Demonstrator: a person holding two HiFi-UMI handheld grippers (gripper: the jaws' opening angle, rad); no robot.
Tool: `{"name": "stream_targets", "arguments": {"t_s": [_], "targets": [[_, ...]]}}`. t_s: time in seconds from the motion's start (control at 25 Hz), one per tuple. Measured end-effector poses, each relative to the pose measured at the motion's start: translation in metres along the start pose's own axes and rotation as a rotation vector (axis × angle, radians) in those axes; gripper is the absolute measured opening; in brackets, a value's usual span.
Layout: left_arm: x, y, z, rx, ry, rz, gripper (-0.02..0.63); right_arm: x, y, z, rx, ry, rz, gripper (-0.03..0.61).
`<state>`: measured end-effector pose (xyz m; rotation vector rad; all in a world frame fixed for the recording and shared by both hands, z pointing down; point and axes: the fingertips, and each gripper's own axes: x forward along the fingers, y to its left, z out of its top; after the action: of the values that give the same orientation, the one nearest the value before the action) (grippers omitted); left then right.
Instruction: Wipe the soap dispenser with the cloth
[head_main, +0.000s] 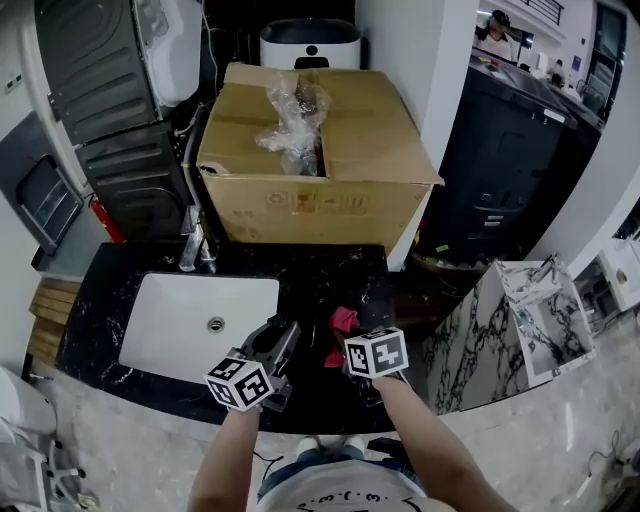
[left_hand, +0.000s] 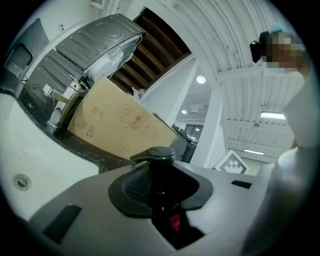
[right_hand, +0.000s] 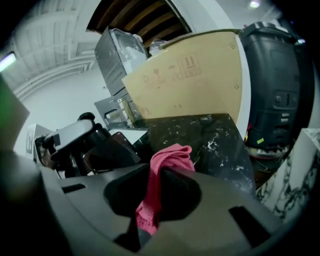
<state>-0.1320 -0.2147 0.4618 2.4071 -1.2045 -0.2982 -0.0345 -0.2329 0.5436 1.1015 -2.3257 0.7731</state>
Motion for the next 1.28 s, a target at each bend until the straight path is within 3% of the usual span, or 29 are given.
{"name": "stream_targets", "arguments": {"t_s": [0.12,0.2,0.4,0.56,0.64,0.96,1.16,1.28], "targets": [[-0.004,0.006,0.0,-0.041,-0.017,0.017,0.104,-0.004,0.003,0.001,-0.004,-0.006,-0.005,0.049],[-0.003,0.003,0.0,-0.022,-0.008,0.023,0.104,-0.017,0.0,0.009,0.025,-0.045,-0.005,0.049],[0.018,-0.024,-0.009,0.193,0.111,0.038,0.104,-0.06,-0.005,0.045,0.046,-0.199,0.028,0.049],[0.034,-0.047,-0.024,0.377,0.212,0.063,0.104,-0.093,0.005,0.069,0.011,-0.295,0.111,0.049],[0.039,-0.052,-0.029,0.429,0.229,0.09,0.104,-0.104,0.011,0.077,-0.017,-0.316,0.154,0.049],[0.039,-0.053,-0.031,0.445,0.214,0.11,0.104,-0.11,0.055,0.109,-0.203,-0.326,0.286,0.049],[0.04,-0.054,-0.031,0.453,0.219,0.107,0.104,-0.083,0.099,0.119,-0.322,-0.243,0.387,0.049],[0.04,-0.054,-0.031,0.461,0.221,0.106,0.104,-0.062,0.111,0.112,-0.409,-0.134,0.387,0.049]]}}
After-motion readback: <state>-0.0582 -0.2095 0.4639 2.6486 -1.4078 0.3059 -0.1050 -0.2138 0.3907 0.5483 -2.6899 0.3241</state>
